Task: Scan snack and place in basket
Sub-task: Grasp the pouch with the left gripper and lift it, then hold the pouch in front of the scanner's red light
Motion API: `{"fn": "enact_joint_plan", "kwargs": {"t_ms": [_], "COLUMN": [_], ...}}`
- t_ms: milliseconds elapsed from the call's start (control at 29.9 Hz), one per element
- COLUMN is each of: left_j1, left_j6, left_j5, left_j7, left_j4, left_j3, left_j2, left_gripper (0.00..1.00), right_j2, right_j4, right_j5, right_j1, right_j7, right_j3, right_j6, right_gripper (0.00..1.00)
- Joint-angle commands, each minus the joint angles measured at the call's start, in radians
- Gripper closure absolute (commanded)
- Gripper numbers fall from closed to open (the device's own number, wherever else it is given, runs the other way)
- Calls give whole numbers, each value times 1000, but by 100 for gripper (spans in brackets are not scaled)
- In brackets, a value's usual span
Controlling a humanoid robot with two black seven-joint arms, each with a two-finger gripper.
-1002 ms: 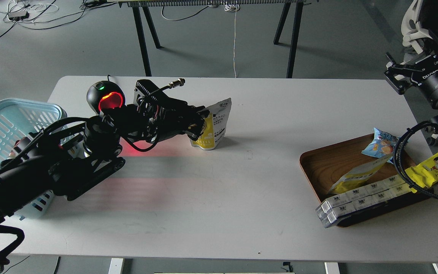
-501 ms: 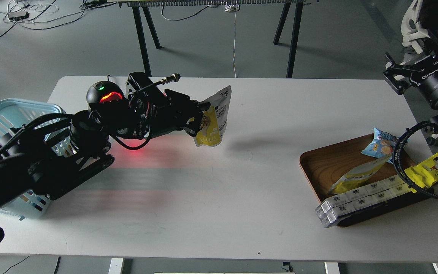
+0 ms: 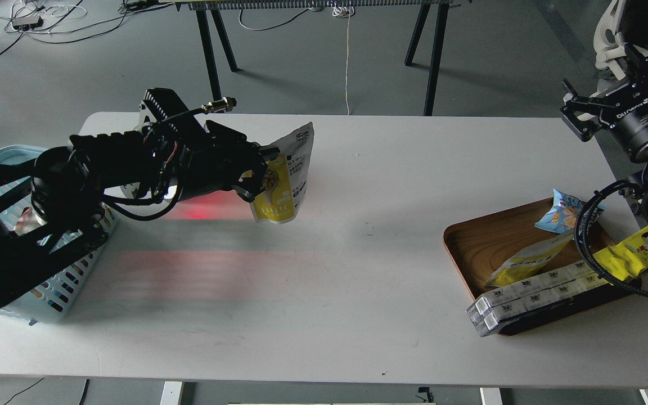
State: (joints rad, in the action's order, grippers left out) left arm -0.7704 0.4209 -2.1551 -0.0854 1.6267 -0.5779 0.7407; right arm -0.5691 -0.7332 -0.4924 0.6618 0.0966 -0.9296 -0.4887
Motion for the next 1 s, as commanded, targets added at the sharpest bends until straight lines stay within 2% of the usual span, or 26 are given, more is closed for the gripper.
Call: {"fn": "enact_joint_plan", "kwargs": {"t_ms": [0,301,401,568,968], "left_j1": [48,213,243,276,283], "left_j6": [-68,-344,-408,-456,-450], "left_j5": [58,199,236,262,253], "left_j7": [16,18,16,16,18], "left_j4": [12,16,41,61,39], "left_j3": [-8,-17,-17,-17,-5], "left_j2": [49,62,59,58,95], "left_gripper": [100,100,100,100,100], "right_j2": [1,1,1,3,3], "right_j4": [0,-2,0,-2,-2], "right_j5": [0,3,3,3,3], "right_j1": [1,2,4,5,7], "right_j7": [0,0,2,0,2], "right_j3": [0,2,2,2,3], "right_j6": [0,0,0,0,0], "right_gripper": [2,2,2,2,2]}}
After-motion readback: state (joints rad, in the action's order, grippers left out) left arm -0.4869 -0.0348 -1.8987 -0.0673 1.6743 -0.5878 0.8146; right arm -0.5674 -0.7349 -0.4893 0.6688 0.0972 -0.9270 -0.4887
